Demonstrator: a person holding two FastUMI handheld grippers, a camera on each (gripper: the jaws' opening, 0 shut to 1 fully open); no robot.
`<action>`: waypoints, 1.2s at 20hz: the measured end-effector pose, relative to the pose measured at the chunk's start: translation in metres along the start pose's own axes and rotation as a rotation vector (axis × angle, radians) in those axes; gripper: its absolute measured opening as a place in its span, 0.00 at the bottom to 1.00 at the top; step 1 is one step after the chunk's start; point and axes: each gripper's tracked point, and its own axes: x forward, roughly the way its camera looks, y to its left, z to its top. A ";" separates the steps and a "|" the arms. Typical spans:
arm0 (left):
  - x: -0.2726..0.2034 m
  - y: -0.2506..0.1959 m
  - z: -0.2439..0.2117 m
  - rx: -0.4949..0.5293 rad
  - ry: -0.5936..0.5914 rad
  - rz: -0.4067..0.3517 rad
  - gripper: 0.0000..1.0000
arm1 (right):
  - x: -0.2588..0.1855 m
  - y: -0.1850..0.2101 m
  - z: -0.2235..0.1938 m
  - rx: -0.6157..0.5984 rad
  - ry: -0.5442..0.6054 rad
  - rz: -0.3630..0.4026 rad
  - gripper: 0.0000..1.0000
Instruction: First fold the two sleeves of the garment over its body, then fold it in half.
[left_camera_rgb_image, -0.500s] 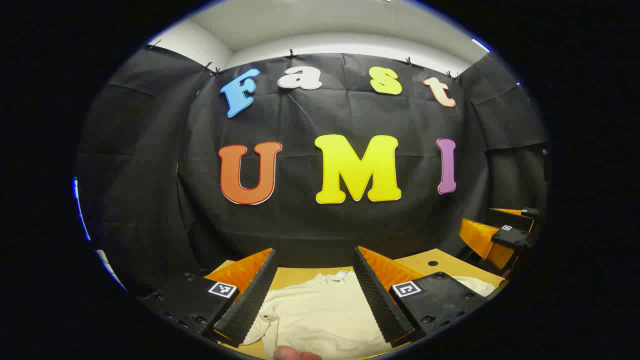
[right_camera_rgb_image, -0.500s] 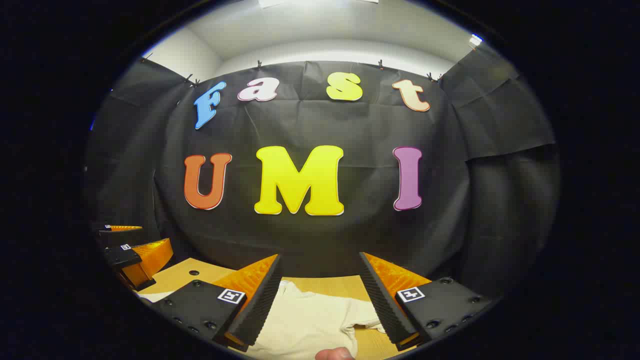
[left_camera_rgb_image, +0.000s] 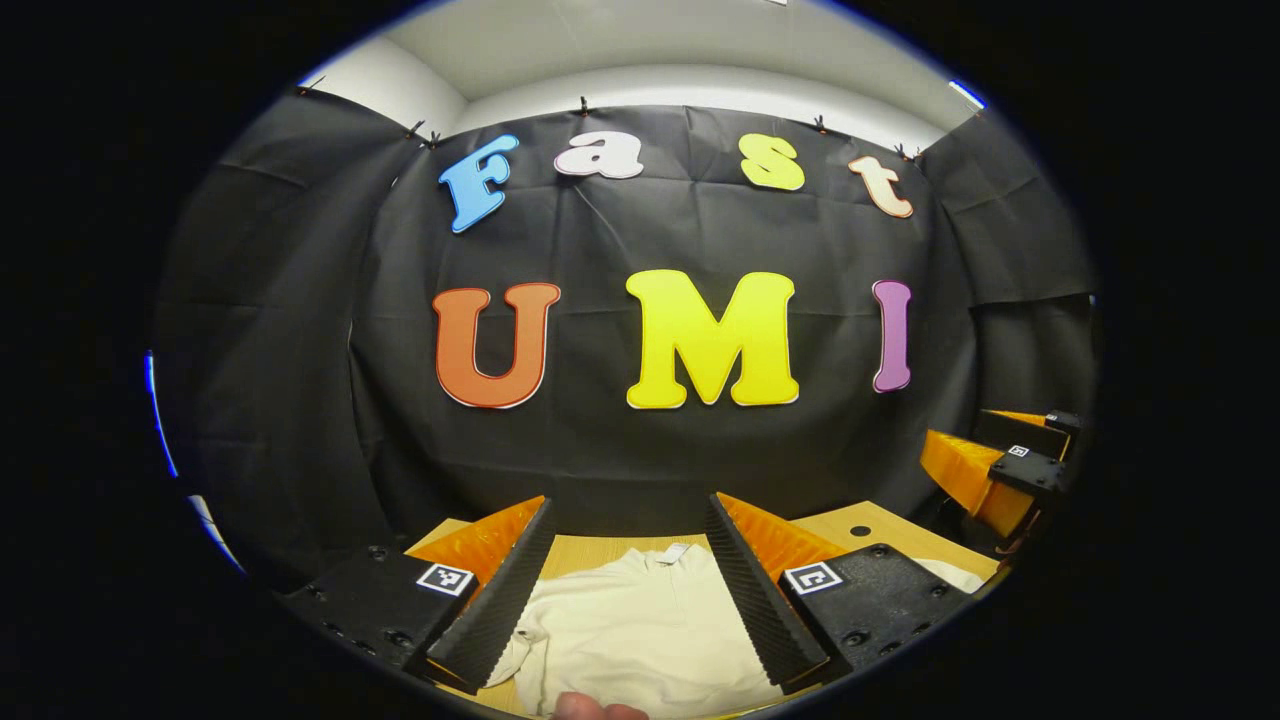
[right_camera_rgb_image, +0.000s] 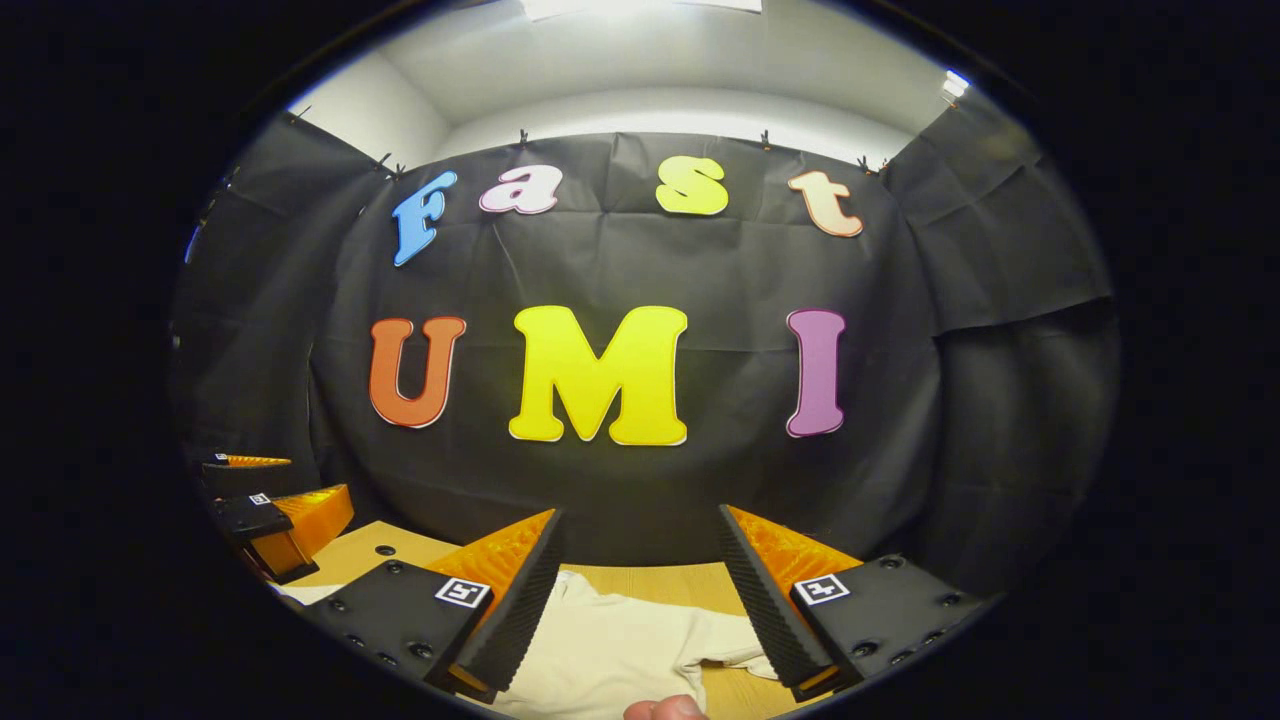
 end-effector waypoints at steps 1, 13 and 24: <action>0.001 0.002 -0.001 0.001 0.001 0.006 0.97 | 0.001 -0.002 -0.001 0.002 0.003 -0.007 0.94; 0.006 0.001 -0.003 0.000 0.008 0.013 0.96 | 0.004 -0.016 0.000 0.004 0.007 -0.038 0.94; 0.013 0.001 -0.001 0.009 0.007 0.006 0.96 | 0.011 -0.025 -0.006 0.007 0.022 -0.050 0.94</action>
